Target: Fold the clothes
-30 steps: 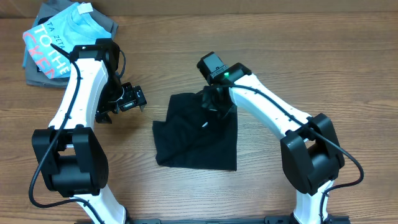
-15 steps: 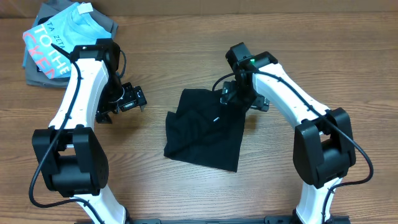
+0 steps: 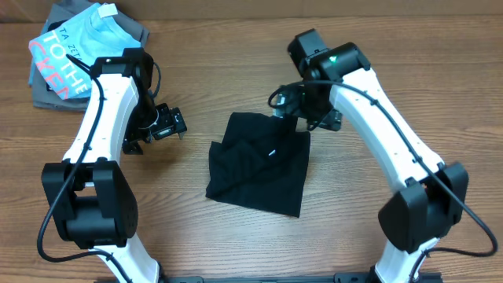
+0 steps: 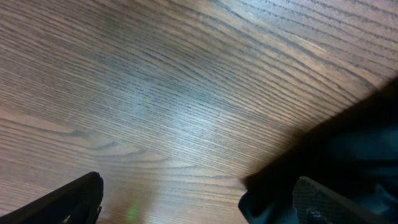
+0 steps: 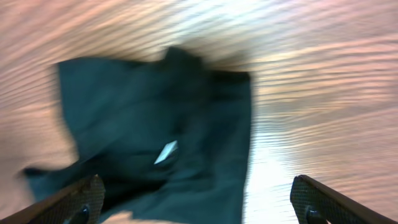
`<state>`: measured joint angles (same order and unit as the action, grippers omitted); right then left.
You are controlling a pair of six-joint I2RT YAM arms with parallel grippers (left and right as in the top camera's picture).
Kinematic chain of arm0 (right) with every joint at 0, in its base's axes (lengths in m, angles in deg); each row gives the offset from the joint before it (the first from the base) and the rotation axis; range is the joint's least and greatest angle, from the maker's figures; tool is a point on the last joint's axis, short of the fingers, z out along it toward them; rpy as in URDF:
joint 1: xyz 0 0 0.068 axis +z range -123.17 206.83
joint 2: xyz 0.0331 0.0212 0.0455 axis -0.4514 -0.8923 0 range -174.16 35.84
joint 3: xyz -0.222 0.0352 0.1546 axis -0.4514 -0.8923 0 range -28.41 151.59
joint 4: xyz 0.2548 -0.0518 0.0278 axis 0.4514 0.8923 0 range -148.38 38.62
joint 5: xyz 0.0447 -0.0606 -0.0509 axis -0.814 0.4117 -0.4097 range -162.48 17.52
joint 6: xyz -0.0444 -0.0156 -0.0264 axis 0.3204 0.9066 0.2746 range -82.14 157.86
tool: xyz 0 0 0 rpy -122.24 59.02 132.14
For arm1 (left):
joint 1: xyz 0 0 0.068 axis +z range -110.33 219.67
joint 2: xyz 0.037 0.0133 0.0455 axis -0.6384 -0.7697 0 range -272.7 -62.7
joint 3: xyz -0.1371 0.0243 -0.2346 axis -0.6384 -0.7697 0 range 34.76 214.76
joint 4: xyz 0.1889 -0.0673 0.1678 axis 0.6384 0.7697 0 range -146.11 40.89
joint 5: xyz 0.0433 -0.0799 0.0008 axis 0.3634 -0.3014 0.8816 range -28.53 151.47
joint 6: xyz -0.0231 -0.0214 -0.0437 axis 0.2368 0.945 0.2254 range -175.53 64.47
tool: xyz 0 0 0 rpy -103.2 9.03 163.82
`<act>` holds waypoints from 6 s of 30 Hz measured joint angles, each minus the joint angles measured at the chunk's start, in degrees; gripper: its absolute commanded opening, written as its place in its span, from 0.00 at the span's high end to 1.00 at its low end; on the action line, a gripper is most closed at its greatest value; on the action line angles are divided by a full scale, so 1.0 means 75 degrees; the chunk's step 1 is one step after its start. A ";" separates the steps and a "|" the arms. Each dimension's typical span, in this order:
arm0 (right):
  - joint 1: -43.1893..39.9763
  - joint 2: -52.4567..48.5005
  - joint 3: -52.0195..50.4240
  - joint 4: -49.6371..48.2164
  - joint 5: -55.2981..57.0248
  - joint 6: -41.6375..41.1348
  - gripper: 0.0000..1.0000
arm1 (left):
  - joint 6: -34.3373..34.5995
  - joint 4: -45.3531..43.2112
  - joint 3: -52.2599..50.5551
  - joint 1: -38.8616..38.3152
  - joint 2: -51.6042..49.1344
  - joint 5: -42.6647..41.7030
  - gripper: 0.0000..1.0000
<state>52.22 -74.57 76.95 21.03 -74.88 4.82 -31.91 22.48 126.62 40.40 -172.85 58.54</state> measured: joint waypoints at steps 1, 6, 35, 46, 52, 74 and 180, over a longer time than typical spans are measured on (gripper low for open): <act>0.0125 0.0052 0.0029 -0.0020 -0.0067 0.0000 0.00 | -0.0003 -0.0003 0.0000 0.0000 0.0000 0.0000 0.00; 0.1046 -0.0061 0.0052 -0.0606 -0.0423 0.0000 0.00 | 0.0000 -0.0003 0.0000 0.0000 -0.0003 0.0000 0.00; 0.1970 -0.1472 0.0052 0.0886 -0.0493 0.0029 0.91 | -0.0020 0.0023 0.0000 0.0000 0.0000 0.0000 0.00; 0.2203 -0.1472 -0.0399 0.2136 -0.0137 0.0017 0.68 | -0.0026 -0.0026 0.0000 0.0000 0.0000 -0.0003 0.00; 0.2276 -0.1472 -0.1699 0.1909 0.0280 -0.0463 0.75 | -0.0026 -0.0029 -0.0006 0.0000 0.0000 0.0000 0.00; 0.1052 0.0408 -0.2291 -0.1708 0.0189 -0.0662 0.36 | -0.0032 -0.0061 -0.0006 0.0000 0.0000 -0.0067 0.00; -0.1585 0.0519 -0.4505 -0.3468 -0.0254 0.0667 0.72 | -0.0373 -0.0061 -0.0015 -0.0102 0.0000 -0.0175 0.00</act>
<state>40.33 -70.68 43.16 -4.98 -76.78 9.83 -34.71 22.02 126.51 39.64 -172.85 57.22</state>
